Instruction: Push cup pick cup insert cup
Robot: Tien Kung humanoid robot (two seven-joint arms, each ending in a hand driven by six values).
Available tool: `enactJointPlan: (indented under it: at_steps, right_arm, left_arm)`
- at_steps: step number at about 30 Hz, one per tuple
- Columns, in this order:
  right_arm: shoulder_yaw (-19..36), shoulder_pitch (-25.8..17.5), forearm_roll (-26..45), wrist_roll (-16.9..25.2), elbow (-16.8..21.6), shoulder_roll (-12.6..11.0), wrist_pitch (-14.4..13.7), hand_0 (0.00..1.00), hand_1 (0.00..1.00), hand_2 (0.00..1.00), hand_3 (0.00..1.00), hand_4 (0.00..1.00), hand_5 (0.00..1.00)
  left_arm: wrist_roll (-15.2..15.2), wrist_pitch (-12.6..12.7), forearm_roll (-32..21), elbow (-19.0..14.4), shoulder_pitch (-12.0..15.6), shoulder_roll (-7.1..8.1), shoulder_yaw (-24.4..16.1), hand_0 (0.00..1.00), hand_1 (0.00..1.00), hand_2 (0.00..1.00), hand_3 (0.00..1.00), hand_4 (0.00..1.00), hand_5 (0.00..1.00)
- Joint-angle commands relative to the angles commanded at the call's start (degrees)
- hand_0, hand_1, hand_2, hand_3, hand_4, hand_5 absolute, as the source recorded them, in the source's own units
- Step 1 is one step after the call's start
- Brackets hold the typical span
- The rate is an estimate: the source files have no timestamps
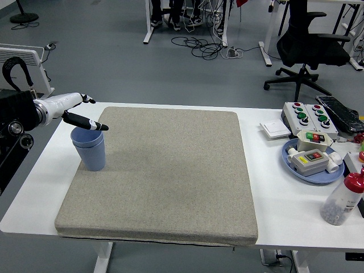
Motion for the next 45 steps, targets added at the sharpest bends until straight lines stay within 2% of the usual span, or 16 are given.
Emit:
enactJointPlan:
  at_steps: [2,3,8,9,14,15,16,18,20,21,24,26,28,33,40,45]
  right_arm:
    - [0.09,0.03,-0.08,0.05,0.0,0.03,0.0,0.734,0.674,0.686,0.596,0.128,0.566]
    - [0.12,0.05,-0.13,0.06,0.0,0.04,0.0,0.734,0.674,0.686,0.596,0.128,0.566]
    - [0.41,0.16,-0.12,0.25,0.0,0.12,-0.02,0.734,0.674,0.686,0.596,0.128,0.566]
    - [0.45,0.17,-0.12,0.27,0.0,0.14,-0.02,0.734,0.674,0.686,0.596,0.127,0.567]
    - [0.72,0.21,-0.51,0.33,0.0,0.2,-0.01,0.734,0.674,0.686,0.596,0.127,0.567]
    - [0.78,0.2,-0.63,0.32,0.0,0.21,0.0,0.734,0.674,0.686,0.596,0.128,0.566]
    - [0.87,0.19,-0.76,0.33,0.0,0.21,0.02,0.734,0.674,0.686,0.596,0.128,0.566]
    - [0.96,0.17,-0.83,0.35,0.0,0.22,0.02,0.734,0.674,0.686,0.596,0.128,0.566]
    - [1.19,0.11,-1.07,0.37,0.0,0.23,0.02,0.734,0.674,0.686,0.596,0.128,0.566]
    - [1.28,0.11,-1.23,0.38,0.0,0.22,0.04,0.734,0.674,0.685,0.596,0.127,0.567]
    - [1.59,0.08,-1.62,0.43,0.0,0.24,0.02,0.734,0.674,0.685,0.596,0.127,0.567]
    - [1.71,0.07,-1.91,0.45,0.0,0.19,0.04,0.734,0.674,0.685,0.596,0.127,0.567]
    - [1.75,0.07,-2.02,0.46,0.0,0.18,0.05,0.734,0.674,0.685,0.595,0.127,0.565]
    - [2.1,0.08,-2.84,0.51,0.0,0.1,0.06,0.734,0.674,0.685,0.595,0.127,0.566]
    - [1.78,-0.16,-2.88,0.68,0.0,-0.14,0.13,0.734,0.674,0.685,0.595,0.127,0.569]
    - [1.63,-0.02,-3.06,0.67,0.0,-0.27,0.24,0.734,0.673,0.683,0.595,0.127,0.568]
  left_arm:
    - [-1.67,4.84,-3.51,-0.16,1.09,-0.81,-1.52,0.726,0.817,0.838,0.749,0.771,0.684]
    - [-2.45,7.45,-5.96,-0.3,1.58,-1.12,-2.13,0.58,0.664,0.639,0.583,0.651,0.734]
    - [-7.21,19.03,-17.1,-4.09,6.42,-3.97,-6.42,0.58,0.664,0.639,0.583,0.651,0.734]
    - [-7.71,21.64,-19.7,-4.6,7.0,-4.35,-6.88,0.64,0.728,0.698,0.634,0.6,0.904]
    - [-13.29,33.76,-31.99,-10.39,12.87,-7.43,-9.68,0.64,0.728,0.698,0.634,0.6,0.904]
    - [-14.21,35.57,-34.23,-11.66,14.15,-8.08,-10.19,0.732,0.818,0.809,0.716,0.613,0.998]
    - [-15.5,37.03,-36.83,-13.23,15.83,-9.26,-11.29,0.732,0.818,0.809,0.716,0.613,0.998]
    - [-16.87,38.25,-41.3,-14.86,17.75,-10.53,-12.47,0.732,0.818,0.809,0.716,0.613,0.998]
    - [-19.54,39.68,-46.14,-16.44,20.45,-12.97,-14.73,0.732,0.818,0.809,0.716,0.613,0.998]
    - [-21.14,40.42,-48.75,-17.12,21.83,-14.28,-15.9,0.831,0.873,0.873,0.789,0.616,0.998]
    - [-24.8,41.64,-55.83,-18.61,25.07,-17.11,-18.13,0.831,0.873,0.873,0.789,0.616,0.998]
    - [-25.83,41.59,-59.96,-20.2,27.97,-18.86,-19.07,0.831,0.873,0.873,0.789,0.616,0.998]
    - [-25.93,41.64,-61.03,-20.63,29.13,-19.3,-19.3,0.837,0.873,0.878,0.791,0.612,0.998]
    - [-26.87,40.21,-57.49,-19.92,35.55,-22.74,-23.16,0.848,0.873,0.883,0.796,0.614,0.998]
    - [-26.28,40.56,-63.87,-20.64,42.41,-23.33,-23.12,0.847,0.872,0.881,0.796,0.607,0.998]
    - [-25.14,38.8,-66.89,-21.81,44.64,-23.66,-22.01,0.847,0.87,0.881,0.798,0.604,0.998]
